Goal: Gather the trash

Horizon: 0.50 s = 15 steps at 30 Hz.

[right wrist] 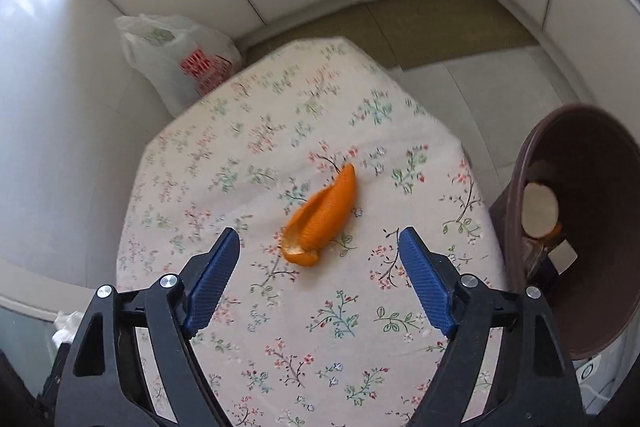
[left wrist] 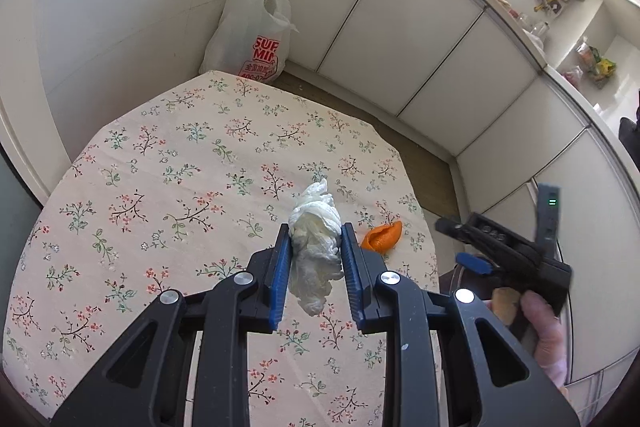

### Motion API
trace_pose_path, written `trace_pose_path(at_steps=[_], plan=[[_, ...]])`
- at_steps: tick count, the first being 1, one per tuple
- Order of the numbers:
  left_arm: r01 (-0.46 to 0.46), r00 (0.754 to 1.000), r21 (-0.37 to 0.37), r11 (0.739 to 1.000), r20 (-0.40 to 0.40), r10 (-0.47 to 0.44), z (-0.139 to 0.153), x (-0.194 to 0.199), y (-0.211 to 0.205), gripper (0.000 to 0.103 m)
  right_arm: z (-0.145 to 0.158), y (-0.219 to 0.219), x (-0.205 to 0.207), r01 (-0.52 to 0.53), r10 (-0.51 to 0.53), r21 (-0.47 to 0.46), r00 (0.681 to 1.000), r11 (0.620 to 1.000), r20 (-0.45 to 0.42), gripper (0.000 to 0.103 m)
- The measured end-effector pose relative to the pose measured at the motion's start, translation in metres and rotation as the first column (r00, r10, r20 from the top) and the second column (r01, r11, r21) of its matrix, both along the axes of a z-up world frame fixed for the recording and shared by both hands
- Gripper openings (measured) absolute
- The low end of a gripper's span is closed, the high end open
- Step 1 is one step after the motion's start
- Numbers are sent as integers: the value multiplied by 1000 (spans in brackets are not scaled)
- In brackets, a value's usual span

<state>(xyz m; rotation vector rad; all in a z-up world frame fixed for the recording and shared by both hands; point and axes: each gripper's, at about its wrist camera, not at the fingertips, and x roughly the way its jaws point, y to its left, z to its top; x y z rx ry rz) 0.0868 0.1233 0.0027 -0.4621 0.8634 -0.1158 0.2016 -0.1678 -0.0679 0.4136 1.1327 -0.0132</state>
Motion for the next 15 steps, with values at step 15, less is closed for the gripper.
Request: trace_pose_path(at_steps=[15], plan=[[-26, 997, -23, 999, -74, 25, -20, 17, 25, 26, -79, 42, 61, 67, -86, -133, 986, 989, -144, 42]])
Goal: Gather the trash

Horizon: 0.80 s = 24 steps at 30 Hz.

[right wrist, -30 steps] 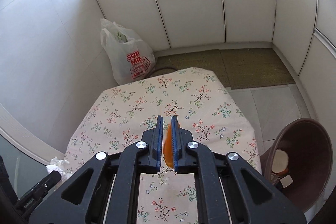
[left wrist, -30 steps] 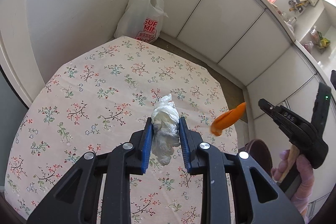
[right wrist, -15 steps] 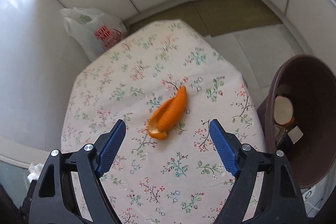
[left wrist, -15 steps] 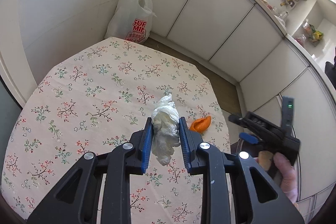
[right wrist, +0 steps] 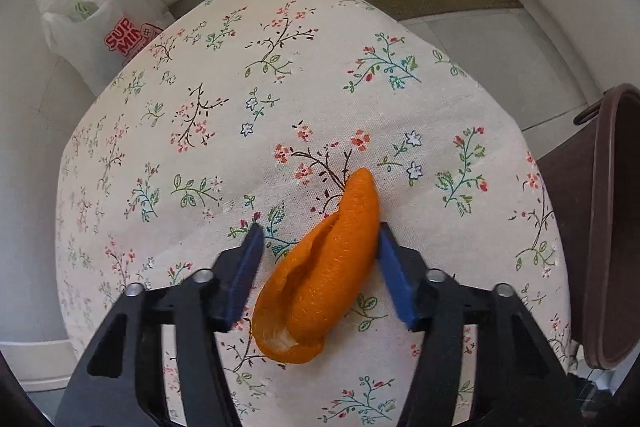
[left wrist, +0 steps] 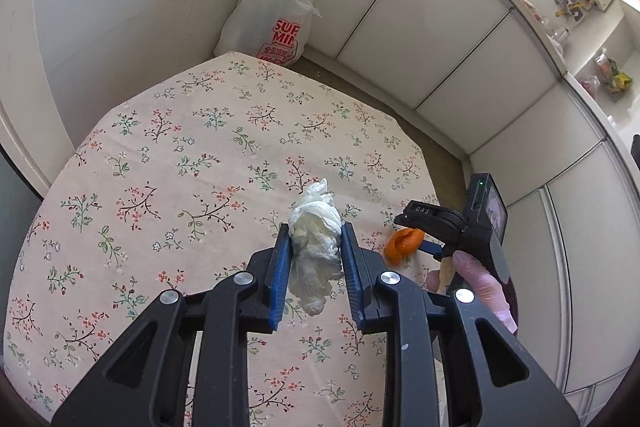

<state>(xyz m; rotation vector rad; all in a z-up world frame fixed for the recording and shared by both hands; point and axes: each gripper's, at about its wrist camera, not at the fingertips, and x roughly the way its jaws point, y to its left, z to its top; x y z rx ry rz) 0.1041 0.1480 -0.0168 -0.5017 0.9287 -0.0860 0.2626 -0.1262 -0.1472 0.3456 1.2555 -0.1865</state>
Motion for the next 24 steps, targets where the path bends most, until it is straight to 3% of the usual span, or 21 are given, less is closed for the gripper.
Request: trace_pose_path(at_steps=[1, 2, 5, 15, 24], plan=[[0, 1000, -3, 1000, -2, 0, 0, 0, 1, 26, 0, 3, -1, -16, 16, -13, 1000, 1000, 7, 38], [0, 1000, -4, 1000, -2, 0, 1, -1, 0, 26, 1, 3, -3, -24, 24, -8, 1000, 1000, 14, 26], [1, 1000, 0, 1000, 9, -1, 5, -4, 0, 26, 6, 1, -11, -26, 25, 8, 999, 1000, 45, 19], [-3, 999, -7, 1000, 50, 4, 18, -14, 4, 26, 40, -8, -47, -76, 72, 16, 985, 997, 159, 14], [23, 994, 6, 1000, 107, -23, 35, -28, -6, 25, 97, -20, -90, -134, 129, -6, 939, 991, 318, 14]])
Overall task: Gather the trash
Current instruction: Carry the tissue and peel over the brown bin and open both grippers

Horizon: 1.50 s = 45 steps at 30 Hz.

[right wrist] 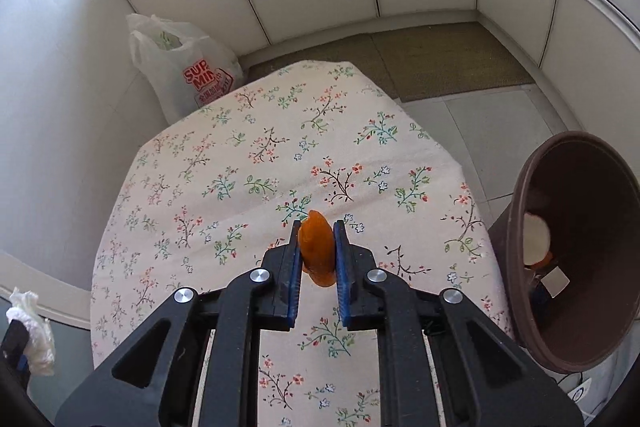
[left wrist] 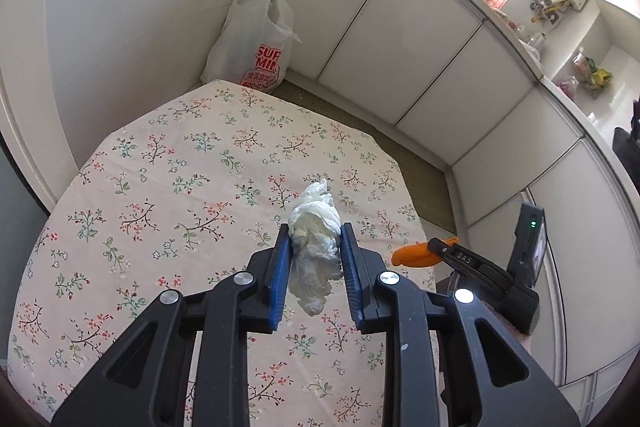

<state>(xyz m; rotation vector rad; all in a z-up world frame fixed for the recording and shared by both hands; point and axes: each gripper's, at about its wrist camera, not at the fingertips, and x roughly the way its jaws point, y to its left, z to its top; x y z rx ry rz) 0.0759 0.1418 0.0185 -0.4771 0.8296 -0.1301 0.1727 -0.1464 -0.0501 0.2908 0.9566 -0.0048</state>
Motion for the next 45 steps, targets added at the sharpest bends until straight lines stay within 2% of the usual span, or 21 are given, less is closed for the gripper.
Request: trace_pose_path(at_steps=[7, 14, 19, 23, 25, 26, 28, 29, 30, 32, 35, 39, 43, 45], plan=[[29, 999, 19, 999, 42, -30, 12, -11, -14, 24, 52, -23, -50, -30, 31, -8, 989, 1000, 147, 14], [92, 994, 41, 995, 61, -94, 21, -19, -49, 24, 92, -72, -91, 25, -21, -12, 965, 1000, 261, 14], [148, 986, 62, 987, 67, -152, 24, -22, -84, 24, 103, -128, -113, 127, -114, -23, 947, 992, 299, 14], [206, 976, 78, 976, 53, -210, 20, -22, -121, 24, 97, -176, -124, 248, -222, -53, 928, 967, 298, 14], [235, 970, 82, 968, 44, -239, 17, -19, -143, 24, 90, -200, -123, 299, -274, -57, 923, 953, 269, 17], [248, 967, 80, 965, 41, -252, 16, -18, -152, 24, 86, -211, -123, 323, -300, -52, 920, 945, 251, 19], [281, 958, 76, 957, 41, -285, 16, -16, -177, 24, 81, -229, -126, 372, -349, -46, 903, 927, 251, 35], [297, 953, 71, 952, 47, -301, 17, -14, -189, 24, 79, -235, -128, 391, -366, -59, 897, 918, 250, 58], [308, 949, 62, 949, 50, -311, 18, -14, -200, 24, 78, -242, -131, 411, -382, -67, 888, 909, 256, 75], [335, 940, 34, 942, 50, -336, 18, -10, -228, 24, 77, -258, -139, 456, -424, -65, 864, 888, 272, 79], [379, 923, 27, 925, 55, -380, 20, -6, -268, 24, 75, -283, -151, 523, -495, -42, 827, 851, 268, 96], [435, 898, 26, 900, 56, -436, 25, 1, -317, 25, 64, -317, -170, 612, -593, -14, 772, 791, 228, 96], [488, 871, 43, 872, 49, -490, 28, 14, -365, 26, 58, -331, -183, 675, -650, -50, 726, 737, 223, 96], [506, 860, 67, 860, 39, -509, 28, 19, -387, 27, 56, -336, -187, 672, -654, -36, 731, 740, 195, 96]])
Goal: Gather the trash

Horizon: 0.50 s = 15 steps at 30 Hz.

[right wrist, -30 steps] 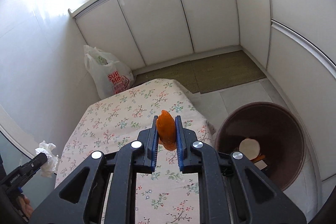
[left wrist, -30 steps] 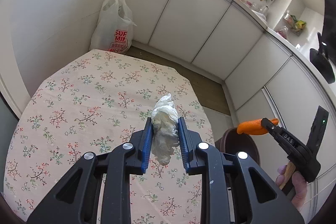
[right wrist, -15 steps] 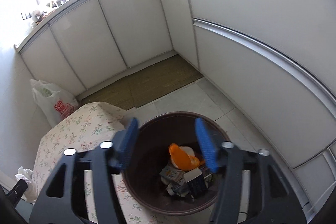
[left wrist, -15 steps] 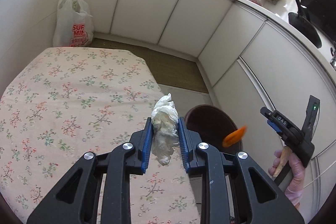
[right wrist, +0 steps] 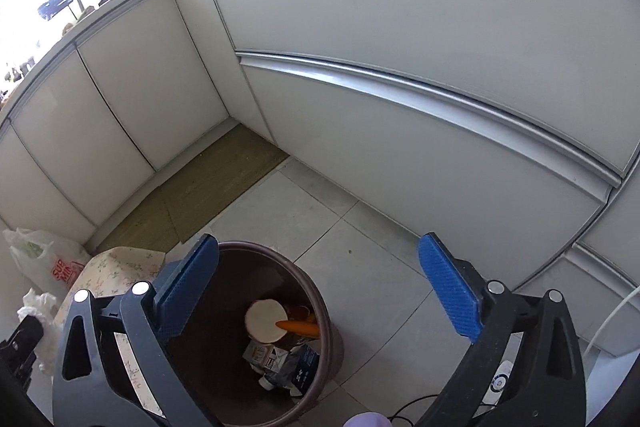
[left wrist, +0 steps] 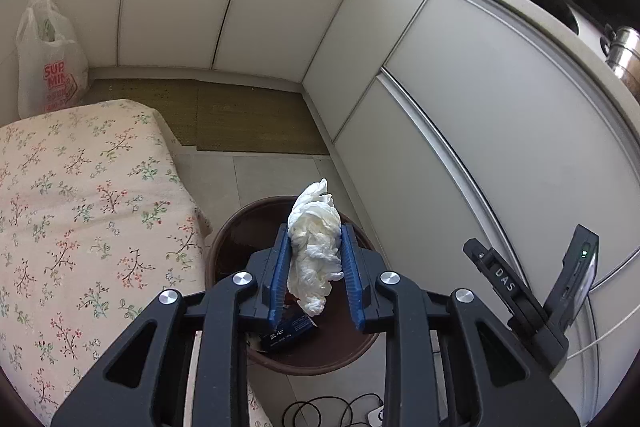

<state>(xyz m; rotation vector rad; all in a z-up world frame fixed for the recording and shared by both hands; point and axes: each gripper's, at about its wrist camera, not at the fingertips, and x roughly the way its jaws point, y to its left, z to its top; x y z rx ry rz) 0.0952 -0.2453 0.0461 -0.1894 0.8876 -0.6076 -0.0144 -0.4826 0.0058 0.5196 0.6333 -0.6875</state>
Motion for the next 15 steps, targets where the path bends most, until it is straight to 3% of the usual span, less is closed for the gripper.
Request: trace_pose_path(at_steps=[5, 8, 10, 13, 15], plan=[[23, 999, 52, 998, 22, -24, -3, -1, -21, 39, 8, 14, -6, -21, 18, -97, 999, 995, -27, 96], [35, 999, 77, 996, 33, -37, -4, -6, -23, 52, 10, 22, -11, -24, 19, -137, 999, 990, -40, 96], [29, 997, 99, 995, 62, -35, -3, -12, -19, 54, 13, 27, -16, -27, 21, -151, 999, 988, -41, 96], [-13, 990, 151, 989, 138, -8, 2, -27, -8, 60, 19, 36, -24, -29, 24, -189, 999, 982, -31, 96], [-81, 971, 201, 976, 238, 31, 10, -45, 3, 72, 23, 47, -30, -28, 22, -232, 999, 972, -28, 96]])
